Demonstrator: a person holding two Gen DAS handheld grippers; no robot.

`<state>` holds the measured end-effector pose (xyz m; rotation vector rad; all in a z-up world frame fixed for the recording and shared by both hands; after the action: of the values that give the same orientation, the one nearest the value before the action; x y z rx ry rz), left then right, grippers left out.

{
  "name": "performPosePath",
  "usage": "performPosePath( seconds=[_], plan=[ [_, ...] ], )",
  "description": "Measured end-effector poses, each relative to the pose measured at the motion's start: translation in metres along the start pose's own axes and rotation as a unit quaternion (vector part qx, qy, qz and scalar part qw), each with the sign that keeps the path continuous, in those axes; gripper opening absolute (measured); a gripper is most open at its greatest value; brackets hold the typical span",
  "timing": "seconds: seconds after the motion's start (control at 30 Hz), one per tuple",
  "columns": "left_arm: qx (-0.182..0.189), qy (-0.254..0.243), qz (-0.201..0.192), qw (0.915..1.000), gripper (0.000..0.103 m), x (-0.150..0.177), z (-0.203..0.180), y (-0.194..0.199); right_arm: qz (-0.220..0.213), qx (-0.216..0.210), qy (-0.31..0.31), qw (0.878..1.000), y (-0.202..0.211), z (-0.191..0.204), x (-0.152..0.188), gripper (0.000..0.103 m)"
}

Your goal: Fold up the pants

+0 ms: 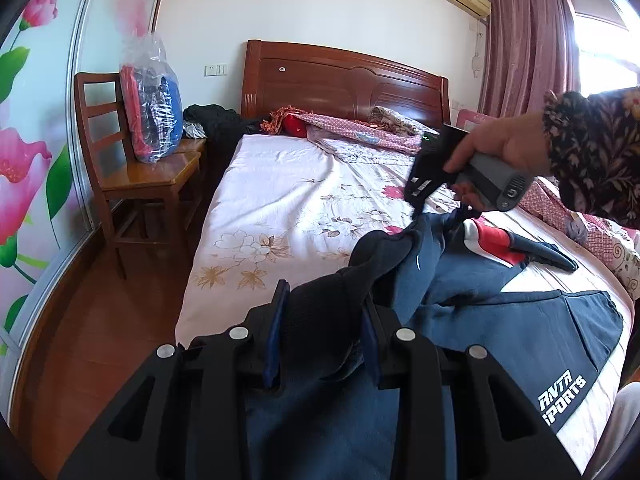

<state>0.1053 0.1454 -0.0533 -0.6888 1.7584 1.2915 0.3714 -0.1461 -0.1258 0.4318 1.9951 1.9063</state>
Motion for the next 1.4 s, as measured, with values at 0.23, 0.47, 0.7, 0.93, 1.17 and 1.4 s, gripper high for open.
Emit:
performPosePath(
  seconds=[0.23, 0.47, 0.7, 0.93, 1.17, 1.4],
  plan=[
    [-0.033, -0.01, -0.027, 0.999, 0.032, -0.013, 0.004, 0.004, -0.048, -0.113, -0.005, 0.992, 0.042, -0.06, 0.021, 0.009],
    [-0.076, 0.001, -0.073, 0.9945, 0.032, -0.042, 0.018, 0.016, -0.133, -0.243, -0.028, 0.96, 0.109, -0.112, 0.081, 0.009],
    [-0.1, -0.004, -0.095, 0.9905, 0.033, -0.04, 0.023, 0.033, -0.236, -0.299, 0.0, 0.925, 0.128, -0.148, 0.171, 0.009],
    [-0.112, -0.021, -0.059, 0.9918, 0.033, 0.003, 0.023, 0.046, -0.253, -0.34, -0.015, 0.906, 0.085, -0.177, 0.245, 0.009],
    [-0.102, -0.047, -0.037, 0.993, 0.035, 0.025, 0.024, 0.057, -0.25, -0.333, 0.002, 0.909, 0.045, -0.18, 0.273, 0.009],
    [-0.066, 0.041, 0.011, 0.9969, 0.046, 0.036, 0.042, 0.064, -0.209, -0.323, 0.012, 0.923, -0.005, -0.174, 0.292, 0.009]
  ],
)
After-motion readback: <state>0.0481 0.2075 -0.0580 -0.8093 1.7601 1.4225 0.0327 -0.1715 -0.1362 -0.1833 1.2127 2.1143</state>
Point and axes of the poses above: each gripper's, at about its wrist camera, not at the fingertips, and y roughly against the way its jaws point, z to its left, x to its underside, the point moved 1 cm from there along -y, roughly the way its jaws point, and after that the axes turned 3 degrees about x, right-handed, at the moved point
